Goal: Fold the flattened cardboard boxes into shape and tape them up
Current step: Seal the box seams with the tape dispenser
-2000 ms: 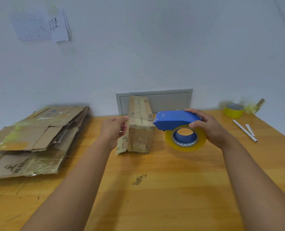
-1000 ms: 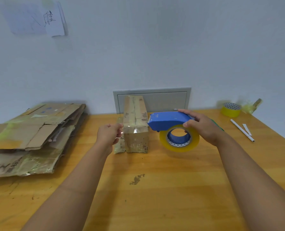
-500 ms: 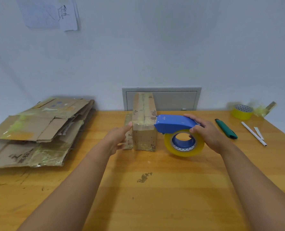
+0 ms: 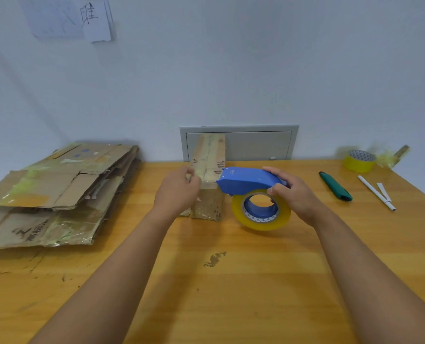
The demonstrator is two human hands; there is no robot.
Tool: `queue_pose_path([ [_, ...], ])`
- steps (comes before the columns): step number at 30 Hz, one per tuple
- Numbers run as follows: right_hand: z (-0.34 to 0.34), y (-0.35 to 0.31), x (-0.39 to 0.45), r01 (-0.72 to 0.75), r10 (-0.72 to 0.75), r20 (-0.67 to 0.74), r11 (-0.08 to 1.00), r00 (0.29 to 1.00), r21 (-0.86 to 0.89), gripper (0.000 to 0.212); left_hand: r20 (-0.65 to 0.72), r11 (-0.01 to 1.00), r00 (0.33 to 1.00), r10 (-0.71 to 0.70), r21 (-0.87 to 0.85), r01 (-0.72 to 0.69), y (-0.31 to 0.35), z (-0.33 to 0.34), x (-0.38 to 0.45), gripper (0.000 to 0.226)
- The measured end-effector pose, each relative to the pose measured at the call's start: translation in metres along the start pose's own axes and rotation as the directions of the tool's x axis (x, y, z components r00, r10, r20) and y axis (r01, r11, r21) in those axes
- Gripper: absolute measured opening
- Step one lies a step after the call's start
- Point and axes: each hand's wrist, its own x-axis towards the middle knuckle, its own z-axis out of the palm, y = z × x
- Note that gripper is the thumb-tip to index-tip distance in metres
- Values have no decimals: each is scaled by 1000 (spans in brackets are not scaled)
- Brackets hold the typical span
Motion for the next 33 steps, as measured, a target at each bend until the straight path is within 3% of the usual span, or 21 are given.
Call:
queue_pose_path([
  [3,9,-2,-1,8,-8,15,1000,1000,11,60,-27,914,977,210,361,-186,-5,8,-7,48],
  [6,9,-1,-2,7,-7,11,1000,1000,17,62,-13,816,885,464,396,-422,-9,18,-17,49],
  [9,7,1,-5,3,-4,37,1000,999,29,63,-16,778,842,540,390,-492,-15,22,-17,46],
  [13,3,2,-9,20,-21,46,999,999,33,70,-51,788,839,542,376,-487,-13,19,-14,39],
  [23,-36,3,-25,72,-68,60,995,996,-62,56,-75,841,881,467,347,-416,-7,18,-15,36],
  [30,-31,-29,-12,131,-97,117,932,988,-337,69,-78,836,873,482,339,-431,-10,22,-17,40],
  [33,-28,-45,2,125,-64,157,900,986,-417,58,-33,818,871,490,364,-446,-13,21,-13,45],
])
